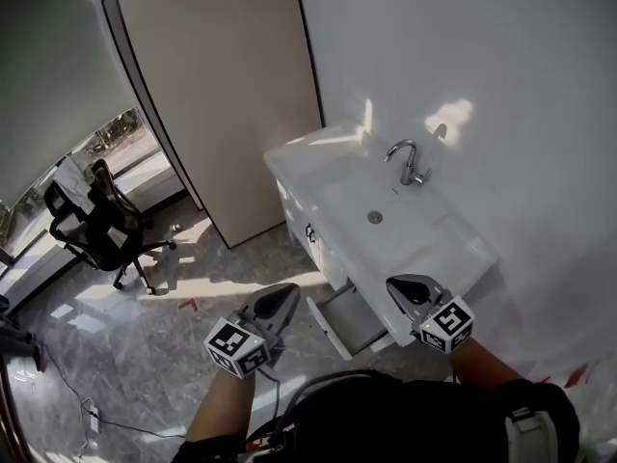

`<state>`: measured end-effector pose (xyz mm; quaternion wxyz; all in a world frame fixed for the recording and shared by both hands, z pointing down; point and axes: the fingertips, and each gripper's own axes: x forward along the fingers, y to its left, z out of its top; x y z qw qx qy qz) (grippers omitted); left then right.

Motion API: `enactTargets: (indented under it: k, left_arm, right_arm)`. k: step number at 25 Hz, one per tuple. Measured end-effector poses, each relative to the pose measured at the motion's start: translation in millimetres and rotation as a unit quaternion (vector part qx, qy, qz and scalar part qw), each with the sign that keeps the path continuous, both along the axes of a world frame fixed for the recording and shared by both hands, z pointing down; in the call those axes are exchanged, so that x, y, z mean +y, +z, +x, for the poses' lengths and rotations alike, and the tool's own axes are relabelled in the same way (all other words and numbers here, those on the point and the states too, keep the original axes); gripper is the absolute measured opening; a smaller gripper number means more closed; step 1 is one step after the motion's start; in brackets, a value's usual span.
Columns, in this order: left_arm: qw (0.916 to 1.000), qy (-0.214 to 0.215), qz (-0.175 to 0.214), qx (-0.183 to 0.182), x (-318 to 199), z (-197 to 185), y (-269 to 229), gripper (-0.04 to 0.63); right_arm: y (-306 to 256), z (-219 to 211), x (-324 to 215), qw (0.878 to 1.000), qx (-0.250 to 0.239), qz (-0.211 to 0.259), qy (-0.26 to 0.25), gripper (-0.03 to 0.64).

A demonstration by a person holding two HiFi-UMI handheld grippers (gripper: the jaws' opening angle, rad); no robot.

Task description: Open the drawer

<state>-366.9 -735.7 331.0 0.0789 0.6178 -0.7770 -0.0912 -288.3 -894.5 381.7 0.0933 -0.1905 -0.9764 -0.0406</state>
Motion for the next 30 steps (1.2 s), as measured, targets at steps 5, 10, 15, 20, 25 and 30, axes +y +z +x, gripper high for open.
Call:
enactTargets:
  k: [5, 10, 15, 20, 25, 30]
  left_arm:
    - [0.9991, -0.028, 0.022, -0.023, 16, -1, -38, 0.0]
    - [0.9981, -0.047, 0.017, -0.035, 17, 14, -45, 0.0]
    - [0.9965, -0.07, 0.024, -0.039, 24, 19, -50, 0.0]
    - [0.9948, -0.087, 0.025, -0.046, 35, 22, -57, 0.0]
    - [0.9948, -0.09, 0.028, -0.038, 40, 33, -52, 0.0]
    - [0.995, -0.089, 0.034, -0.029, 37, 36, -50, 0.0]
  right_arm:
    - [-28, -5, -3, 1.0, -0.012, 0.012, -0.007, -0.005]
    - [-56, -12, -10, 1.0, -0.021, 0.001, -0.018, -0.005]
    - [-72, -16, -15, 0.999, -0.013, -0.029, -0.016, -0.005]
    - [-86, -18, -16, 0.999, -0.013, -0.04, -0.014, -0.005]
    - [-87, -10, -21, 0.998, -0.012, -0.058, -0.005, -0.005]
    - [-86, -8, -26, 0.998, -0.017, -0.065, -0.004, -0.005]
